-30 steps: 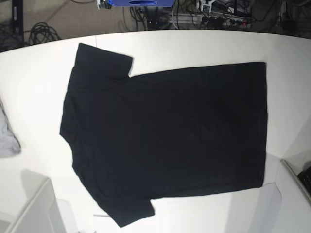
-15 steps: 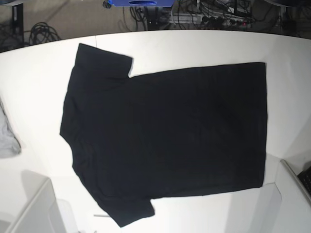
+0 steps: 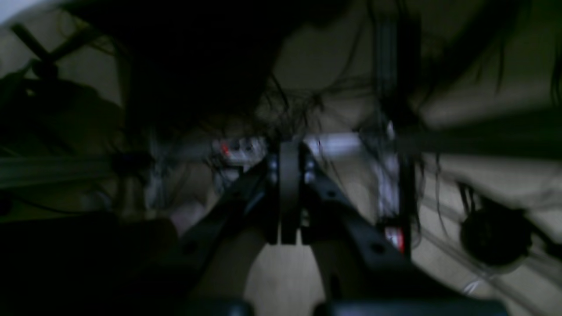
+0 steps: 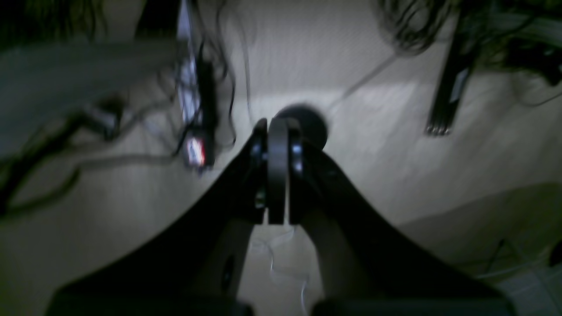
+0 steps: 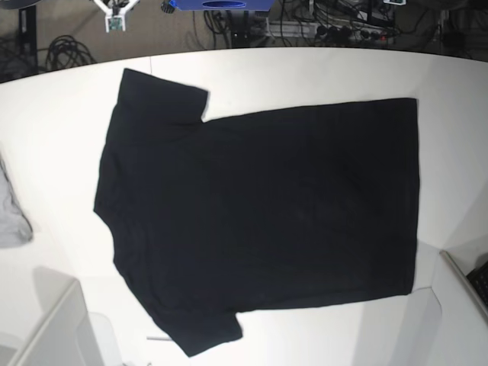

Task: Fold the T-shirt properly
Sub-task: 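Move right gripper to shoulder corner, left gripper to hem corner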

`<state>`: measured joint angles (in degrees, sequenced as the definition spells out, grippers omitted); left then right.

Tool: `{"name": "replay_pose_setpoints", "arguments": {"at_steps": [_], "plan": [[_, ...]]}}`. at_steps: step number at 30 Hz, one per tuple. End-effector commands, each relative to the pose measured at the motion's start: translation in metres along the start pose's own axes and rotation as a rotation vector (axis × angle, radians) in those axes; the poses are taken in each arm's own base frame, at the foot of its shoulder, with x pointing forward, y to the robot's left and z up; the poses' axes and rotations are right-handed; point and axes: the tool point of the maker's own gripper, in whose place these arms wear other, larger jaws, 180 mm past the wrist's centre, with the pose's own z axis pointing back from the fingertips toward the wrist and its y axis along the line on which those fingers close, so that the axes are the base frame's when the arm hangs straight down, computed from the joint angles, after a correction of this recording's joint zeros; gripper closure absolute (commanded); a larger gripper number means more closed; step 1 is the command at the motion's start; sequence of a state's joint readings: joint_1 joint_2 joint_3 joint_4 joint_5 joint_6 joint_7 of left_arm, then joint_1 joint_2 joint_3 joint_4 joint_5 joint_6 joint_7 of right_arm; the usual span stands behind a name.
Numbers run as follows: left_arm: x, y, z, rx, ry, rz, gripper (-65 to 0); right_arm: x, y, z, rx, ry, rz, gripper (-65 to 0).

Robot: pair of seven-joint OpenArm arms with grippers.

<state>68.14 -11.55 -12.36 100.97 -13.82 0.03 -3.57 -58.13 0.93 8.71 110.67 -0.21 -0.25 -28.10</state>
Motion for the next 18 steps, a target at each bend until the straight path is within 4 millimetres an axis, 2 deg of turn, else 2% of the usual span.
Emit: {"name": "replay_pose_setpoints", "arguments": {"at_steps": [1, 4, 6, 8, 10, 12, 16, 18], "plan": [[0.012, 0.007, 0.008, 0.009, -0.032, 0.0, 0.0, 0.01, -0.008, 0.007, -0.024, -0.037, -0.011, 0.0], [0.043, 0.016, 0.011, 0.031, -0.11, 0.048, 0.0, 0.044, -0.022, 0.007, -0.073, -0.126, -0.063, 0.0], [0.056, 0.018, 0.011, 0.036, -0.143, 0.05, 0.0, 0.064, -0.028, 0.003, -0.094, -0.173, -0.099, 0.0], [0.074, 0.02, 0.006, 0.043, -0.197, 0.053, 0.0, 0.081, -0.029, 0.0, -0.1, -0.215, -0.129, 0.0], [0.087, 0.03, 0.003, 0.073, -0.236, 0.054, 0.0, 0.1, -0.03, -0.002, -0.106, -0.261, -0.152, 0.0], [0.099, 0.036, -0.002, 0.093, -0.275, 0.057, 0.0, 0.117, -0.027, -0.003, -0.084, -0.302, -0.194, 0.0], [0.118, 0.05, -0.009, 0.136, -0.337, 0.068, 0.0, 0.146, -0.005, -0.002, 0.084, -0.381, -0.269, 0.0], [0.127, 0.055, -0.009, 0.155, -0.366, 0.068, 0.0, 0.16, -0.008, 0.001, 0.14, -0.425, -0.333, 0.0]]}}
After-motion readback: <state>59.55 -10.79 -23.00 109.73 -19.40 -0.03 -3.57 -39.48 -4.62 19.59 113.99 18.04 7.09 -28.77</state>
